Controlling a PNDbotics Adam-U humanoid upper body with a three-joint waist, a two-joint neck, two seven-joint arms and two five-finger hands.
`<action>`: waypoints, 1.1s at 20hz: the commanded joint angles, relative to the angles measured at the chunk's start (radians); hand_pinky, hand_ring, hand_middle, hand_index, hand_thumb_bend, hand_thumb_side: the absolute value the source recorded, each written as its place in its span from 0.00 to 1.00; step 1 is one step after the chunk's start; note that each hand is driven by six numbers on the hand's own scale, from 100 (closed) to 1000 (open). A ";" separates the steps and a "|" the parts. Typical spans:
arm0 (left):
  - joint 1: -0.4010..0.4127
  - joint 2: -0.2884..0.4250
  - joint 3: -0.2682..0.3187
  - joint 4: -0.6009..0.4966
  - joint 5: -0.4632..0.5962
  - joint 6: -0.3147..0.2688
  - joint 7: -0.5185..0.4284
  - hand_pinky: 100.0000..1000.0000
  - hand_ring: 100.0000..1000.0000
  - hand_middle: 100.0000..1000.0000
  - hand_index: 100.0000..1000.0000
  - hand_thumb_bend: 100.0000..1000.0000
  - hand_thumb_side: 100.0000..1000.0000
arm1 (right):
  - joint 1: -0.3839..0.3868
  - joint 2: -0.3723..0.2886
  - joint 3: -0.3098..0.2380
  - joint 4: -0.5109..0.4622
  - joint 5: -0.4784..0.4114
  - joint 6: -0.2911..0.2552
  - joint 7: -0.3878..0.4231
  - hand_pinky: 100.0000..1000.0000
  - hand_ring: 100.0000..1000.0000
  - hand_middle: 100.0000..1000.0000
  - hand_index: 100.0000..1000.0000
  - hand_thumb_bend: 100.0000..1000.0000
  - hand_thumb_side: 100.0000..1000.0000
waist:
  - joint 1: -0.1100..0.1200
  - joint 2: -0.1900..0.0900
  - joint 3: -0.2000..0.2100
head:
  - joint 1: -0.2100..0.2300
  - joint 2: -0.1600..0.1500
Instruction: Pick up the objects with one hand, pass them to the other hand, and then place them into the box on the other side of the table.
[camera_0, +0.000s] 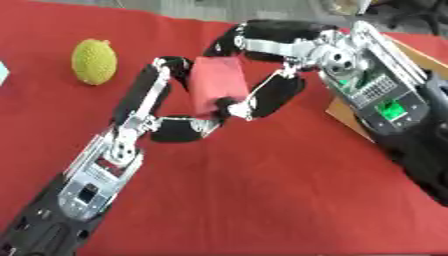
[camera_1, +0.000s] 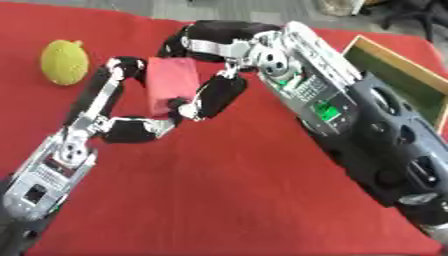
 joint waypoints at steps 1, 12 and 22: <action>-0.006 0.005 0.001 0.001 0.017 0.010 0.001 0.77 0.49 0.50 0.73 0.00 0.20 | -0.023 -0.015 -0.020 -0.011 -0.007 0.003 -0.009 0.85 0.80 0.39 0.48 0.00 0.22 | 0.004 -0.014 -0.002 | -0.003 -0.002; -0.002 0.005 0.006 0.014 0.027 0.024 0.022 0.79 0.55 0.55 0.80 0.15 0.23 | -0.023 -0.021 -0.026 -0.024 -0.015 0.009 -0.003 0.84 0.78 0.37 0.47 0.00 0.22 | 0.005 -0.015 -0.004 | -0.002 -0.006; 0.002 0.005 0.011 0.035 0.017 0.039 0.036 0.80 0.56 0.57 0.82 0.30 0.30 | -0.019 -0.033 -0.032 -0.040 -0.024 0.018 -0.001 0.84 0.77 0.36 0.45 0.00 0.22 | 0.006 -0.017 -0.005 | -0.001 -0.004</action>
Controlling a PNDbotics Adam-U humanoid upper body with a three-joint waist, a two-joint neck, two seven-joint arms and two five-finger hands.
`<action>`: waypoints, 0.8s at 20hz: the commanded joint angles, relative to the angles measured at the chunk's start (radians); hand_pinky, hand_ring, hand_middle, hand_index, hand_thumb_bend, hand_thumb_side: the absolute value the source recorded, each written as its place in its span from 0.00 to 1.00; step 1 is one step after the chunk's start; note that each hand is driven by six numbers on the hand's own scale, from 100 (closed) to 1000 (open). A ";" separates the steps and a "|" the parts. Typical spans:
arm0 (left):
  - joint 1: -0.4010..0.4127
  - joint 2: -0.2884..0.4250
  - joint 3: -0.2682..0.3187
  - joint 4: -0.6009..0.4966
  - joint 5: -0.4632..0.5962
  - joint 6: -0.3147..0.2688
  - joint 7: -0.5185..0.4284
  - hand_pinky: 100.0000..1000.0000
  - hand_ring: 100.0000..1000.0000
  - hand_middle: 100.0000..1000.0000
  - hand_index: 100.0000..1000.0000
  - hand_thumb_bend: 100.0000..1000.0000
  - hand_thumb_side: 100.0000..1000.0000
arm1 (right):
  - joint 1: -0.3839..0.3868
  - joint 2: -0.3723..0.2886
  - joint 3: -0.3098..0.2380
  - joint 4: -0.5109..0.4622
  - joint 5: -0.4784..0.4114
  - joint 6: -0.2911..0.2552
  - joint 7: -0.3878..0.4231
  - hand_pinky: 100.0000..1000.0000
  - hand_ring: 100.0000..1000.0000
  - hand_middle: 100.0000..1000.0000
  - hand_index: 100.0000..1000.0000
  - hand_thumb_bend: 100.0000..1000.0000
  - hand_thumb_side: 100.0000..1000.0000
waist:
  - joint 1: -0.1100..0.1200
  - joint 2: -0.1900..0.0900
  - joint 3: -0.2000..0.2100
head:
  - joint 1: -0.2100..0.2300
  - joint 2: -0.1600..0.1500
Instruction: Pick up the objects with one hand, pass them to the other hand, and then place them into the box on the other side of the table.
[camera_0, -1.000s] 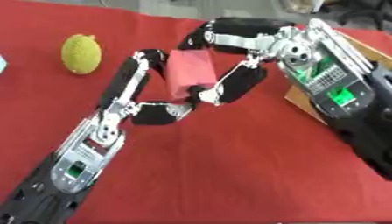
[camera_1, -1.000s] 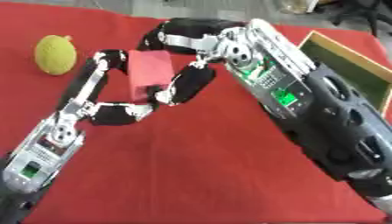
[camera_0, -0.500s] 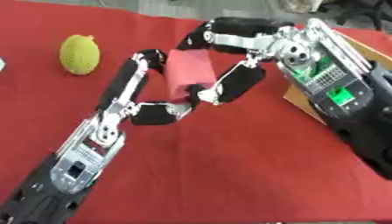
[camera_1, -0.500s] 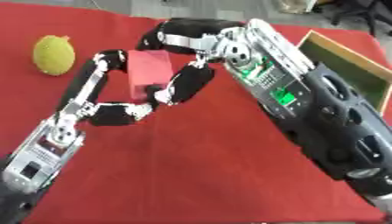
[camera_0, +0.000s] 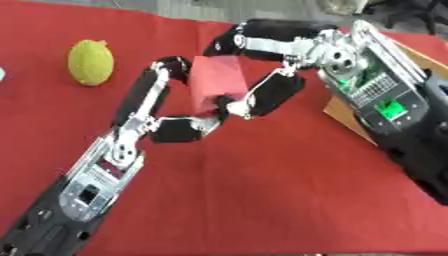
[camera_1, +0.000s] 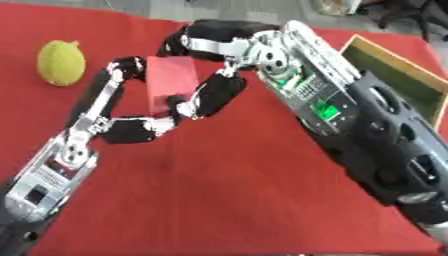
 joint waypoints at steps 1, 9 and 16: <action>0.001 0.014 0.015 0.018 -0.007 0.012 0.007 0.81 0.57 0.57 0.82 0.33 0.32 | -0.019 -0.030 -0.027 -0.038 -0.012 0.006 -0.003 0.84 0.75 0.36 0.45 0.00 0.22 | 0.006 -0.017 -0.002 | 0.002 -0.004; 0.002 0.015 0.017 0.029 -0.021 0.013 0.003 0.82 0.59 0.60 0.84 0.47 0.36 | -0.016 -0.038 -0.032 -0.047 -0.018 0.008 0.000 0.84 0.75 0.35 0.45 0.00 0.21 | 0.007 -0.018 -0.004 | 0.004 -0.005; 0.006 0.019 0.016 0.030 -0.067 -0.008 -0.040 0.84 0.62 0.62 0.85 0.63 0.33 | -0.011 -0.048 -0.038 -0.051 -0.022 0.012 -0.005 0.84 0.75 0.35 0.44 0.00 0.21 | 0.008 -0.020 -0.004 | 0.003 -0.008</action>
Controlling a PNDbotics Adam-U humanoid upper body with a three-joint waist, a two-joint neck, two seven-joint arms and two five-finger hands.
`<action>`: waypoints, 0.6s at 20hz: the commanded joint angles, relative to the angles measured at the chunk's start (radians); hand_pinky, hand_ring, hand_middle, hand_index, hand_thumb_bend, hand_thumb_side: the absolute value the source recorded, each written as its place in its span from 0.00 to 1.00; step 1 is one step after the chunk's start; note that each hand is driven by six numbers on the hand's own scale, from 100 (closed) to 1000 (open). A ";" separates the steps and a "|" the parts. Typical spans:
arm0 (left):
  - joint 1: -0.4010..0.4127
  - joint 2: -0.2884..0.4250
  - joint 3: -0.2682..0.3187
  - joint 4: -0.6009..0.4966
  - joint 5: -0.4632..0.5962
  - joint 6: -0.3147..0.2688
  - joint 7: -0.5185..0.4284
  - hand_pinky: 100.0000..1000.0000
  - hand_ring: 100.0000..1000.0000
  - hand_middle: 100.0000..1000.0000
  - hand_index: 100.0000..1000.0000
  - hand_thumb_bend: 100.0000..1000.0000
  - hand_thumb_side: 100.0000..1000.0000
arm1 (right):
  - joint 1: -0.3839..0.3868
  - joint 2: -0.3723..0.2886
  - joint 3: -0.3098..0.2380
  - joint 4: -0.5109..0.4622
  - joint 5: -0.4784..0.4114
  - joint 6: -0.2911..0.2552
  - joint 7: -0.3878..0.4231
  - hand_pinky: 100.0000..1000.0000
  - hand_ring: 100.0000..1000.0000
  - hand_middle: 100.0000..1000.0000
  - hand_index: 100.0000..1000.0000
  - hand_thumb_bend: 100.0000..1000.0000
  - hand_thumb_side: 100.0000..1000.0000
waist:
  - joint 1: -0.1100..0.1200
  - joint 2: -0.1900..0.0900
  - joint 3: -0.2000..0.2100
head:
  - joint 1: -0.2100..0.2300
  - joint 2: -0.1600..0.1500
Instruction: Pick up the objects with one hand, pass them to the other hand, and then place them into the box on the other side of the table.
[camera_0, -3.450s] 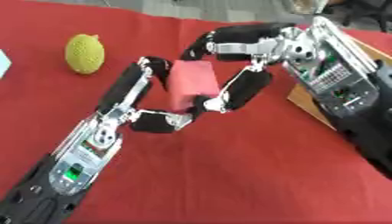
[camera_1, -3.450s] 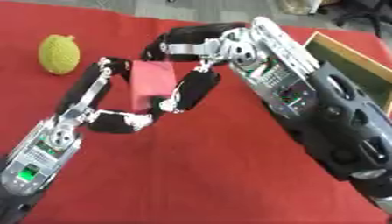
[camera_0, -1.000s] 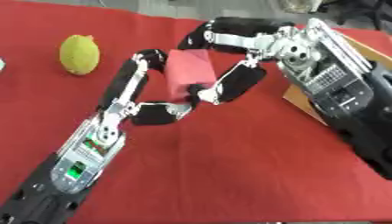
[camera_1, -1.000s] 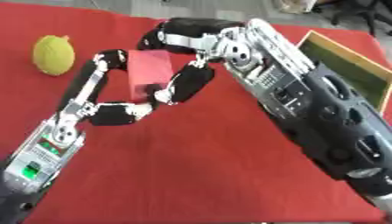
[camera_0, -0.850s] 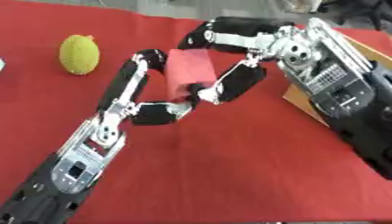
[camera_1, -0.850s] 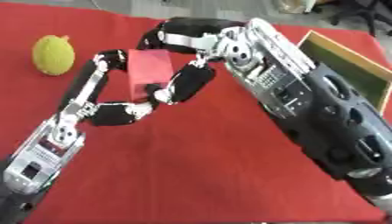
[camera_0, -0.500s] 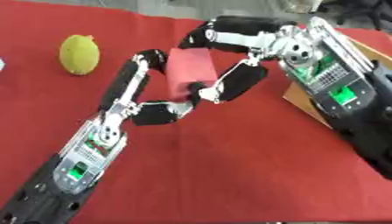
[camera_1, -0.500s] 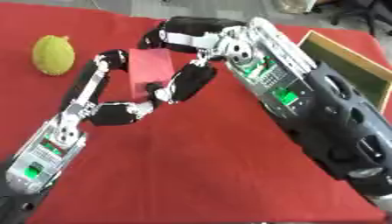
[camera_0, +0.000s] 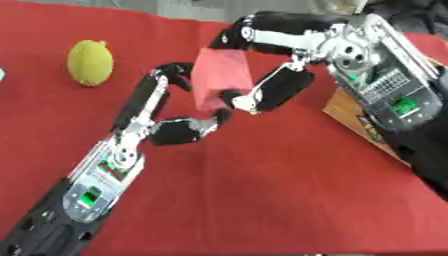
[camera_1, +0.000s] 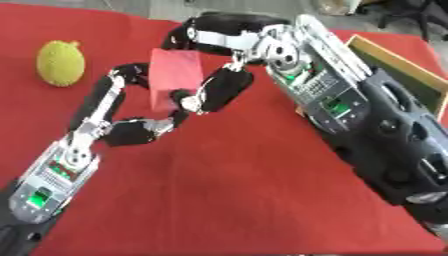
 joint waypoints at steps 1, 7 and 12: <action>-0.008 0.018 0.010 -0.007 -0.028 -0.010 -0.026 0.84 0.62 0.62 0.85 0.64 0.32 | -0.014 -0.028 -0.019 -0.020 -0.007 0.004 -0.005 0.84 0.75 0.35 0.44 0.00 0.21 | 0.007 -0.020 -0.002 | 0.002 -0.008; -0.004 0.016 0.014 -0.004 -0.052 -0.022 -0.047 0.85 0.63 0.62 0.85 0.66 0.34 | -0.011 -0.033 -0.025 -0.025 -0.012 0.007 -0.009 0.84 0.74 0.34 0.43 0.00 0.21 | 0.007 -0.019 -0.003 | 0.003 -0.009; 0.000 0.017 0.019 -0.006 -0.047 -0.025 -0.035 0.83 0.62 0.60 0.83 0.60 0.34 | -0.004 -0.044 -0.043 -0.040 -0.021 0.011 -0.019 0.84 0.74 0.34 0.44 0.00 0.18 | 0.008 -0.019 -0.005 | 0.001 -0.010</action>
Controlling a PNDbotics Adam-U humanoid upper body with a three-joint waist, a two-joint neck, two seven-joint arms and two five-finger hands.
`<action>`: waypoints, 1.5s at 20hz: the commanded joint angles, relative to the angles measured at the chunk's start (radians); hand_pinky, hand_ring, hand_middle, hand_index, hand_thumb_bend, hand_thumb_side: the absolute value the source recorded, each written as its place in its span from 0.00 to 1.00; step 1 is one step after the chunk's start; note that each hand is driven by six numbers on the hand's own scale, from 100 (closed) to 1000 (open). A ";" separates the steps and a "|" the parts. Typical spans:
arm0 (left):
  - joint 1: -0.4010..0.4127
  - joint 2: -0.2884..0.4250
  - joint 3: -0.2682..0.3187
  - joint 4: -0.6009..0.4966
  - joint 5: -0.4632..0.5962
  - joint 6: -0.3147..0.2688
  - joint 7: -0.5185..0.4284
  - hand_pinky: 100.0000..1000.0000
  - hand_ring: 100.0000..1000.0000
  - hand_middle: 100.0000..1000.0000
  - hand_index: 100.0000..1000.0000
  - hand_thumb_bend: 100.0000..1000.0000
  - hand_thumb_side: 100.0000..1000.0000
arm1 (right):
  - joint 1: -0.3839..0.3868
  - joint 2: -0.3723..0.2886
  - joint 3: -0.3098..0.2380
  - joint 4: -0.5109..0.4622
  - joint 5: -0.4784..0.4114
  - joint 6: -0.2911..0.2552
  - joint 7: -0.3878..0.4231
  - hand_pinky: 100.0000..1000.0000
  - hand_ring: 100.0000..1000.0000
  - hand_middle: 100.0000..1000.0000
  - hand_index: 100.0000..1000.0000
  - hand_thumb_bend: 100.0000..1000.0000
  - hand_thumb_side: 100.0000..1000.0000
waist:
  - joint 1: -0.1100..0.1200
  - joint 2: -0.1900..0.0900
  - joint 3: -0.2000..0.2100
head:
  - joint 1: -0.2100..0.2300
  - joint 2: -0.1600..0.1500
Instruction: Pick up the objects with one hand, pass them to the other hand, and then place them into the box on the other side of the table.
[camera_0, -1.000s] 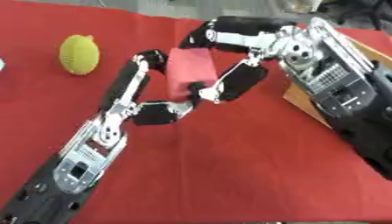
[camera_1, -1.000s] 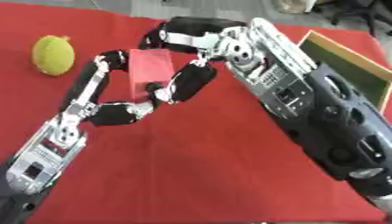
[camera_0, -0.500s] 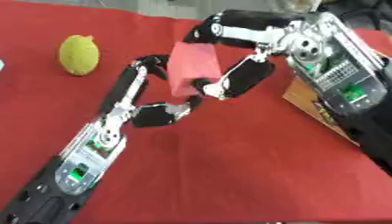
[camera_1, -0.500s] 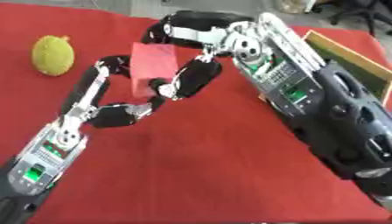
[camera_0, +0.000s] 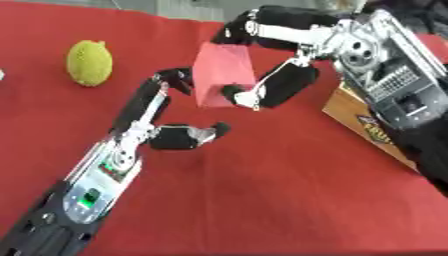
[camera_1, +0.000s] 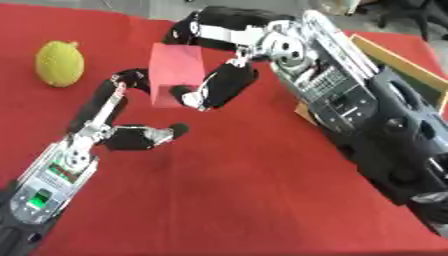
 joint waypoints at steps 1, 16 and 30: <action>-0.007 0.017 0.013 -0.011 0.006 -0.004 0.013 0.83 0.61 0.60 0.83 0.59 0.34 | -0.009 -0.032 -0.035 -0.034 -0.016 0.007 -0.014 0.84 0.74 0.35 0.44 0.00 0.17 | 0.006 -0.019 -0.003 | 0.001 -0.010; 0.006 0.033 0.023 -0.035 0.071 -0.026 0.060 0.81 0.57 0.57 0.80 0.50 0.33 | 0.053 -0.135 -0.199 -0.112 -0.102 0.084 -0.146 0.85 0.75 0.36 0.45 0.00 0.08 | 0.013 -0.021 -0.014 | -0.007 -0.020; 0.018 0.053 0.032 -0.068 0.092 -0.033 0.054 0.80 0.55 0.55 0.80 0.45 0.36 | 0.188 -0.291 -0.360 -0.054 -0.156 0.116 -0.296 0.85 0.75 0.37 0.46 0.00 0.01 | 0.016 -0.018 -0.014 | -0.041 -0.035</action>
